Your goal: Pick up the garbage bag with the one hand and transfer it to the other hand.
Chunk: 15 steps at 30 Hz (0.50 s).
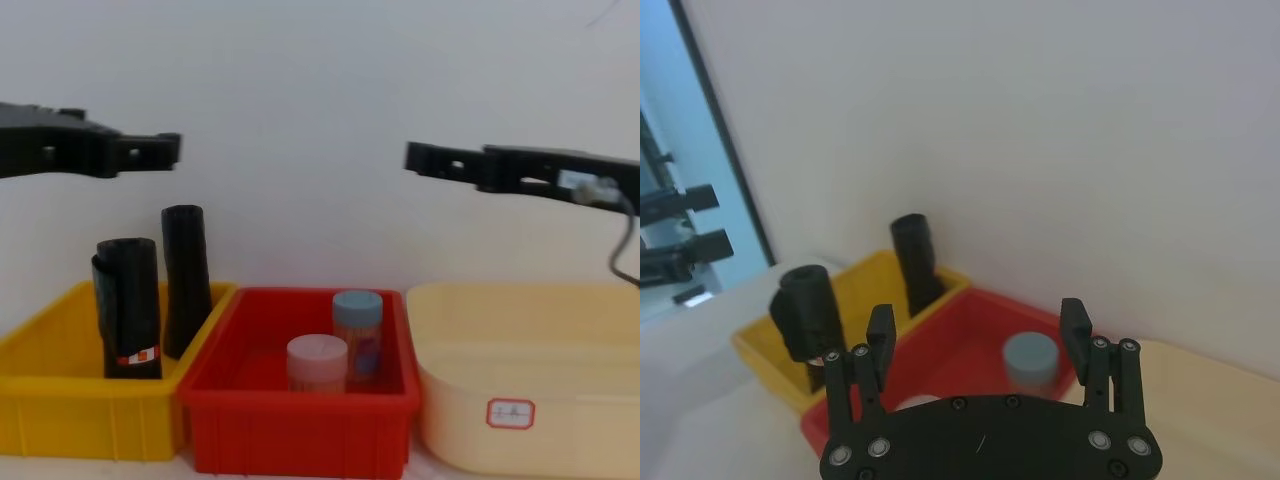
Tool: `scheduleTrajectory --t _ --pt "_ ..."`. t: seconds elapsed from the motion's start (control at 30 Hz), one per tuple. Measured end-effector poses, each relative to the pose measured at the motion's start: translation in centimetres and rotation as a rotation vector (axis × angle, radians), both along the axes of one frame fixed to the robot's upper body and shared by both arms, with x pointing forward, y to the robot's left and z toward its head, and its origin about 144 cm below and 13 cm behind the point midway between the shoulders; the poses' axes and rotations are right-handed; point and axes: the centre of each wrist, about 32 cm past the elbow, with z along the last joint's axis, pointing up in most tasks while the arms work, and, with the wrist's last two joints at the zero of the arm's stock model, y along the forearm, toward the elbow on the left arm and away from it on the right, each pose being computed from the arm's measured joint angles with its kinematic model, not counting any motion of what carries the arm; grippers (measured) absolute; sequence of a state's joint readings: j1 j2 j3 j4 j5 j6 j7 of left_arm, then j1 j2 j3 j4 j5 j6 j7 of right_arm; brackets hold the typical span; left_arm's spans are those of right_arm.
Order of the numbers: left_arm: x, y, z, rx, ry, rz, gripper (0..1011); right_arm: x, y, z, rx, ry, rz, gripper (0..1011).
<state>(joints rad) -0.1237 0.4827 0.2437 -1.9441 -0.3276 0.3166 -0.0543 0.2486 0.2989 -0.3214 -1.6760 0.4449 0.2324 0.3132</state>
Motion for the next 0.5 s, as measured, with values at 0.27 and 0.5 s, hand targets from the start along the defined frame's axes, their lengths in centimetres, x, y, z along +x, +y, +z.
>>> scheduleTrajectory --t 0.27,0.5 --pt "-0.8 2.5 -1.0 -0.039 0.026 0.016 1001 1.2 2.0 0.6 0.015 0.035 0.052 1002" --pt "-1.1 4.3 -2.3 -0.058 0.037 0.020 1002 1.8 3.5 0.6 0.017 0.066 0.082 1001"
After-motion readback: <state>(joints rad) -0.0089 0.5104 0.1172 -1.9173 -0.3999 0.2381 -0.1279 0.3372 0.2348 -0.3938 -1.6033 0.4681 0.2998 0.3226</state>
